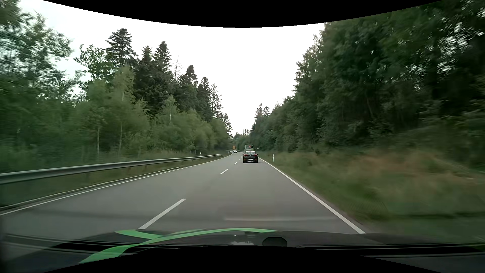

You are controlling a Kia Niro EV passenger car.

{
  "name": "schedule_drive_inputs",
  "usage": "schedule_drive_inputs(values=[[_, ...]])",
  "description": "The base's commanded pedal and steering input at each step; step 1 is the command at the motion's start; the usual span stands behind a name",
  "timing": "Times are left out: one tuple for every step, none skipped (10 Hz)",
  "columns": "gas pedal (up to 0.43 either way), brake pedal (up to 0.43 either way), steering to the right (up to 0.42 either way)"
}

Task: Follow the waypoints while adhering to traffic rules and regulations

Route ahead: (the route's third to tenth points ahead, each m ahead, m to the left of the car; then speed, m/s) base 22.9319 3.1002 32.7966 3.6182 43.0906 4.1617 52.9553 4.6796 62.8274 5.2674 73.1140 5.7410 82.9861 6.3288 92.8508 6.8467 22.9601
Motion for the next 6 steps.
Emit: schedule_drive_inputs(values=[[0.398,0.0,-0.006],[0.409,0.0,-0.005],[0.429,0.0,-0.006],[0.441,0.0,-0.006],[0.449,0.0,-0.006],[0.461,0.0,-0.007]])
